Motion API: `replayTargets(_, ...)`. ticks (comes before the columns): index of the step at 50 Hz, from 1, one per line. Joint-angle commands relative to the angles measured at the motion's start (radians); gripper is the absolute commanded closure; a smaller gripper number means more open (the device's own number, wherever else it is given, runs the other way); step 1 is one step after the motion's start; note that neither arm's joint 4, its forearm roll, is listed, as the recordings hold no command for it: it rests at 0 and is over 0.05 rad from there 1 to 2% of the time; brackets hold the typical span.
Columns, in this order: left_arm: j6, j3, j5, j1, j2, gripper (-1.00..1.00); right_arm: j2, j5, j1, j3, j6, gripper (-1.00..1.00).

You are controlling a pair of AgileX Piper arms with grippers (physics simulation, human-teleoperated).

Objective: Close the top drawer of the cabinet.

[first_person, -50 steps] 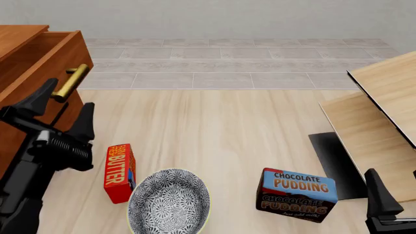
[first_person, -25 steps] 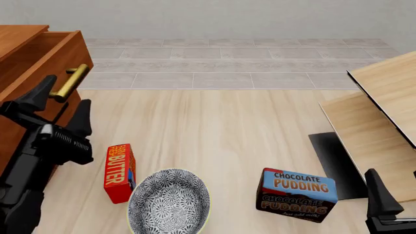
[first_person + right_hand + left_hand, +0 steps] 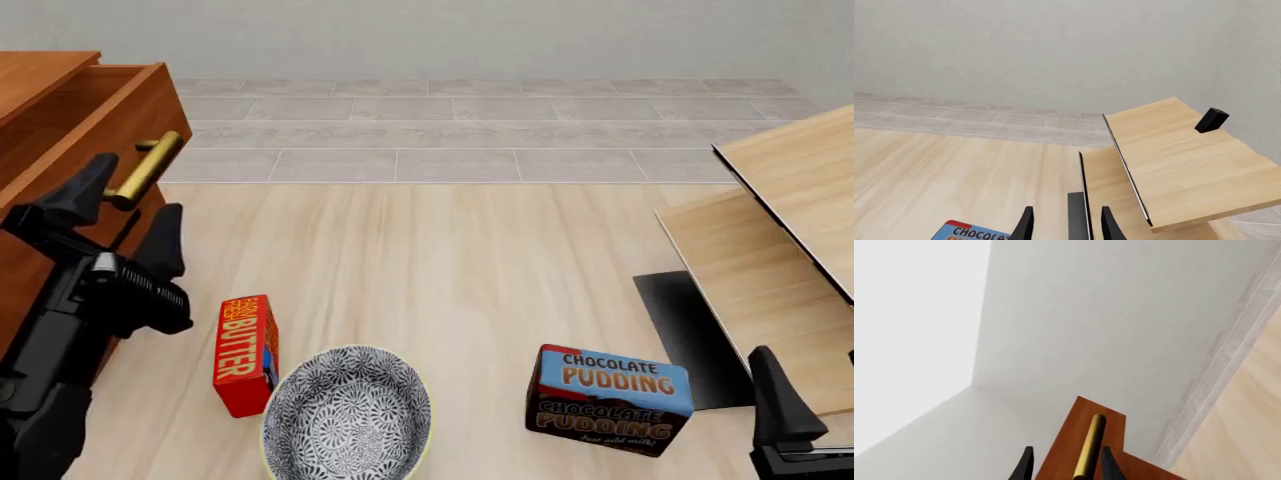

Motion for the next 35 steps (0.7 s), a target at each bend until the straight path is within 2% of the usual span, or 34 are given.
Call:
replayTargets(1, 0.029, -0.011, 0.000, 0.006, 0.001, -1.00, 0.000, 0.001, 0.001, 0.000, 0.000, -1.00)
replayTargets(9, 0.063, -0.013, 0.000, 0.003, 0.011, -1.00, 0.000, 0.000, 0.000, 0.000, 0.001, -1.00)
replayTargets(35, 0.084, -0.021, 0.000, 0.031, 0.042, -1.00, 0.000, 0.000, -0.001, 0.000, 0.005, -1.00)
